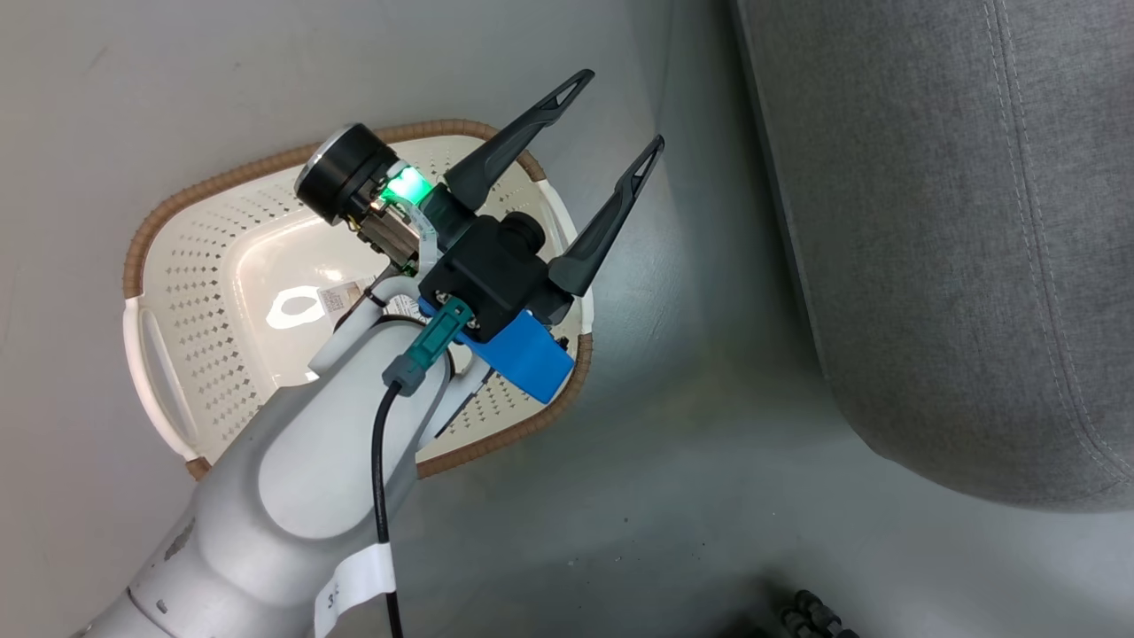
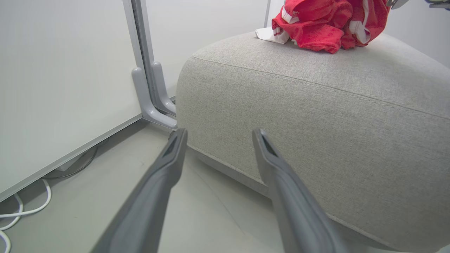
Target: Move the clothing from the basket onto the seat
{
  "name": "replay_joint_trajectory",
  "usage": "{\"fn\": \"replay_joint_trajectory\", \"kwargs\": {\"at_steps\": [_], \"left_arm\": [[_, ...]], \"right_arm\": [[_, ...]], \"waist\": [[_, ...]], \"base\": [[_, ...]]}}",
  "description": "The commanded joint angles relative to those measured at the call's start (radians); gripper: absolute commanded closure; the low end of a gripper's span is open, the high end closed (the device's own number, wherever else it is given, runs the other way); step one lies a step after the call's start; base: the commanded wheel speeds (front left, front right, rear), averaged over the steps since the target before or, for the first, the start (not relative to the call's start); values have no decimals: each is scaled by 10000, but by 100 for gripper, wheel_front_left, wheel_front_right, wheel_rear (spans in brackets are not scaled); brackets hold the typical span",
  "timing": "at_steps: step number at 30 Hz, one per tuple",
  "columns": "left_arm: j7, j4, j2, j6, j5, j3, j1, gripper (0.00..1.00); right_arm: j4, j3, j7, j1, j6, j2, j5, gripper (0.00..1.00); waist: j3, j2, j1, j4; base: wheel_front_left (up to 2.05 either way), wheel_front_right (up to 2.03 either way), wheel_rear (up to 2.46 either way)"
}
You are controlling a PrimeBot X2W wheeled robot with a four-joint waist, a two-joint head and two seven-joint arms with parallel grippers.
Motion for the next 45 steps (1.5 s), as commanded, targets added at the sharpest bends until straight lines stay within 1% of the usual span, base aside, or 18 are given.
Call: {"fn": "replay_joint_trajectory", "kwargs": {"at_steps": [1, 4, 5, 6, 9, 14, 20, 24, 28, 31, 32, 33, 34, 39, 45], "left_arm": [[-54, -16, -17, 22, 9, -26, -183, 0], [-101, 79, -28, 54, -30, -29, -171, 0], [-111, 111, -46, 79, -52, -25, -134, 0], [-136, 182, -58, 77, -89, -27, -55, 0], [-205, 314, -127, 134, -209, 19, 161, 0], [-263, 553, -316, 243, -496, 220, 742, 0], [-268, 341, -442, 405, -833, 827, 1831, 0], [-269, 223, -425, 564, -993, 1499, 2636, 0], [-270, 31, -477, 734, -1110, 2392, 3443, 0], [-269, -133, -500, 822, -1056, 3062, 4080, 0], [-269, -133, -500, 822, -1056, 3062, 4080, 0], [-271, -332, -549, 876, -963, 3517, 4469, 0], [-271, -332, -549, 876, -963, 3517, 4469, 0], [-270, -600, -678, 822, -764, 4483, 5560, 0], [-268, -753, -846, 691, -493, 5616, 6546, 0]], "right_arm": [[130, 74, -9, 129, 1, 109, -45, 100], [29, 15, -9, 230, 1, 280, -21, 100], [-2, -32, -9, 374, 1, 325, -54, 65], [6, -64, -9, 552, -1, 412, -116, 0], [-203, -50, -9, 1050, 1, 544, -233, 0], [-624, 10, -9, 2610, -1, 904, -455, 0], [-1345, 106, -9, 4426, 1, 1281, -459, 0], [-2228, 530, -9, 5352, 1, 1515, -439, 0], [-3169, 993, -9, 6207, 1, 1809, -361, 0], [-3675, 1390, -8, 6815, 1, 2004, -310, 0], [-3675, 1390, -8, 6815, 1, 2004, -310, 0], [-3954, 1707, -9, 7186, 1, 2131, -288, 0], [-3954, 1707, -9, 7186, 1, 2131, -288, 0], [-4330, 2342, -9, 7993, 1, 2413, -263, 0], [-4252, 2816, -9, 8629, 1, 2717, -203, 0]], "waist": [[-2, 0, -1, 44], [-135, 0, -1, 88], [-214, 0, -1, 92], [-375, 0, -1, 98], [-847, 0, -1, 91], [-2089, 0, -1, 63], [-3613, 0, -1, 100], [-4563, 0, -1, 231], [-5452, 0, -1, 529], [-6058, 0, -1, 807], [-6058, 0, -1, 807], [-6410, 0, -1, 1008], [-6410, 0, -1, 1008], [-7199, 0, -1, 1467], [-7868, 0, -1, 1953]], "base": [[0, 0, 0], [0, 0, 0], [0, 0, 0], [0, 0, 0], [0, 0, 0], [0, 0, 0], [0, 0, 0], [0, 0, 0], [0, 0, 0], [0, 0, 0], [0, 0, 0], [0, 0, 0], [0, 0, 0], [0, 0, 0], [0, 0, 0]]}}
